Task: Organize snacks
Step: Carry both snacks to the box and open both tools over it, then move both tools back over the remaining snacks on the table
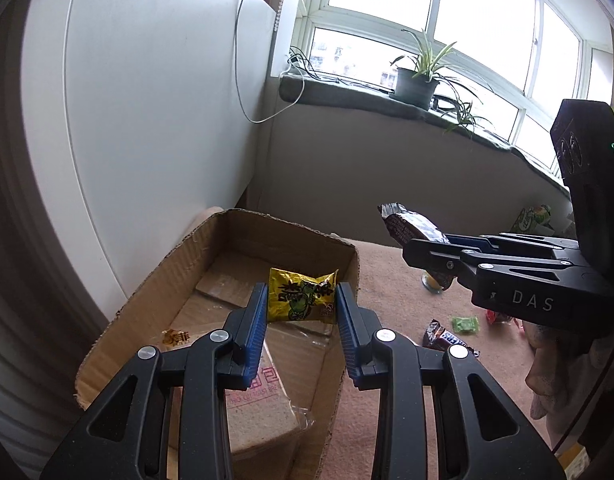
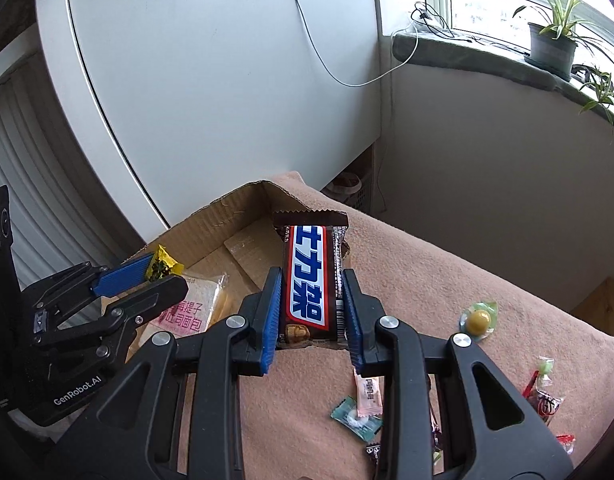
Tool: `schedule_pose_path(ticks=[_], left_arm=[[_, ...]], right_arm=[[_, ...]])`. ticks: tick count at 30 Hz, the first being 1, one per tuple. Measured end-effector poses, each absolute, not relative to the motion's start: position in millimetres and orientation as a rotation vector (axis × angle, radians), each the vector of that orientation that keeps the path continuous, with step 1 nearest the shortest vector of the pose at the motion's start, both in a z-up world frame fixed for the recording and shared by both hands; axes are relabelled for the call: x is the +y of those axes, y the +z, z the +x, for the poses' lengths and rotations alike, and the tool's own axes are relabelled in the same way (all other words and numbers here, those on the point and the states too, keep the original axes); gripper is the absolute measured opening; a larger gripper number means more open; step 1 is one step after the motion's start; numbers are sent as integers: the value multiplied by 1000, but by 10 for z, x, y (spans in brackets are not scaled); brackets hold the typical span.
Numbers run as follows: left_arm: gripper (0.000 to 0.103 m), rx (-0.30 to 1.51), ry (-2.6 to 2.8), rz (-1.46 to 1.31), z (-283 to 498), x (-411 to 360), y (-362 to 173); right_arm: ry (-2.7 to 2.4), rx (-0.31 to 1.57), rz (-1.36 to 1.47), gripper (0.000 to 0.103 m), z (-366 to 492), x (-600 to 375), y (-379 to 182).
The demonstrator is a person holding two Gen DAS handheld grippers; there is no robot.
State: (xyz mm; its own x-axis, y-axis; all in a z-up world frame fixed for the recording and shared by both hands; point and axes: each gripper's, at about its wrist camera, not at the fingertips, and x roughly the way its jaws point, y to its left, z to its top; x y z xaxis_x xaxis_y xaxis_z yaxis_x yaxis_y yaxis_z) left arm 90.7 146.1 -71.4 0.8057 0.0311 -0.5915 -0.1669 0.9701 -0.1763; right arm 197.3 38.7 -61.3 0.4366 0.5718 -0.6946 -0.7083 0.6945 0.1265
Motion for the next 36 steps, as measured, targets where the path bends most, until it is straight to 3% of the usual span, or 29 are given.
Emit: schedule_pose_path(ticks=[15,28,30,32,36], left_arm=[[32,685,107,-268,1152,1616,-931],[41,701,124,-282,1134,1648,-935],[44,697,119,-279,1120,1641,-916],[57,711,118,-278,1126,1637,-910],[57,701,129,-268,1104,1604,-862]], right_arm=[[824,859,-233,29,2276,929,-940],[828,841,-216,31,2288,907,-851],[824,832,-214,43,2267,866,-812],[819,817,-208,49,2237,803,-757],[805,790,-193,49,2174,639,-638]])
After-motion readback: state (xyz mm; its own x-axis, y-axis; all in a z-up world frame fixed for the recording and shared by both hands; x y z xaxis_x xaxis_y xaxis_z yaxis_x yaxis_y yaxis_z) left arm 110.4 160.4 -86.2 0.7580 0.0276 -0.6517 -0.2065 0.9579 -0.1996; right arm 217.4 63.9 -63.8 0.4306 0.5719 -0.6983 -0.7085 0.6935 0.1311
